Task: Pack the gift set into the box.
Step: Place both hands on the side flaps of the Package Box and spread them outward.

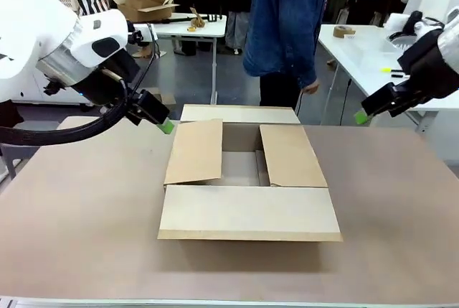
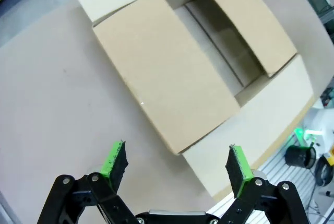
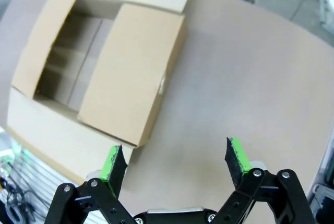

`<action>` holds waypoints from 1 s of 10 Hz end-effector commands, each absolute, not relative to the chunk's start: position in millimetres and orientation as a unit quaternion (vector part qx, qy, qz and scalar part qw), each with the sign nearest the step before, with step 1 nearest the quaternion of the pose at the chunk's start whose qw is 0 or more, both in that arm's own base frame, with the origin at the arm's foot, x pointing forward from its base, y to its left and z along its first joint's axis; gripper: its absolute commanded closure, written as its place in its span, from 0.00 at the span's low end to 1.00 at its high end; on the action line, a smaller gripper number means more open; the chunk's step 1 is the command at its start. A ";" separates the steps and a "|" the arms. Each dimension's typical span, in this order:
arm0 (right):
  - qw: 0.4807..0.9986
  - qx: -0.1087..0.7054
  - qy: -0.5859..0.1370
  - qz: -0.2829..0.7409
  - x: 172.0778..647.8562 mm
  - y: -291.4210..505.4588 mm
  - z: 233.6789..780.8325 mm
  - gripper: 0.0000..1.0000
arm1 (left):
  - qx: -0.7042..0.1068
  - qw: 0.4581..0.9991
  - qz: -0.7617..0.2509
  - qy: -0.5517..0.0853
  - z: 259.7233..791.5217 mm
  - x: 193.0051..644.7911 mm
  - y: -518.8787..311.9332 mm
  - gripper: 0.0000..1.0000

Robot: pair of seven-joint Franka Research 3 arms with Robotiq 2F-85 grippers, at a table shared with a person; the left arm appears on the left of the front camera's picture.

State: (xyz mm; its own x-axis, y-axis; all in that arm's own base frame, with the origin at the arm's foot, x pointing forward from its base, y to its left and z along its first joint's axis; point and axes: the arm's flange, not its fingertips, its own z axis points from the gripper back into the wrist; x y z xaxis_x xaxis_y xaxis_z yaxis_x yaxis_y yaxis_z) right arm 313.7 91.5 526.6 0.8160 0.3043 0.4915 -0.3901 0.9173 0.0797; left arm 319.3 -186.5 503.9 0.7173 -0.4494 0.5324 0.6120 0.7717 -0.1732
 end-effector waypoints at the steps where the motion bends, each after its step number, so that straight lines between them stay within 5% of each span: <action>1: 0.948 0.086 -0.253 0.175 311.8 84.2 533.7 0.00 | -0.143 0.918 -0.296 -0.222 489.6 327.2 -185.3 0.00; 2: 0.940 0.223 -0.213 0.142 334.7 84.8 520.8 0.00 | -0.171 0.911 -0.291 -0.238 503.9 319.3 -186.5 0.00; 4: 0.849 0.514 -0.121 0.021 349.9 61.2 521.8 0.00 | -0.432 0.866 -0.209 -0.139 497.2 335.4 -136.8 0.00; 6: 0.752 0.649 -0.076 -0.088 354.5 25.1 517.7 0.00 | -0.604 0.778 -0.125 -0.119 485.7 347.5 -97.2 0.00; 7: 0.707 0.689 -0.094 -0.131 355.8 4.8 509.1 0.00 | -0.632 0.757 -0.068 -0.150 478.7 352.2 -83.5 0.00; 9: 0.730 0.660 -0.097 -0.147 359.9 0.5 494.9 0.00 | -0.632 0.751 0.027 -0.192 471.7 356.4 -68.3 0.00; 10: 0.767 0.616 -0.108 -0.140 364.5 6.9 489.3 0.00 | -0.568 0.801 0.021 -0.189 473.0 356.5 -71.6 0.00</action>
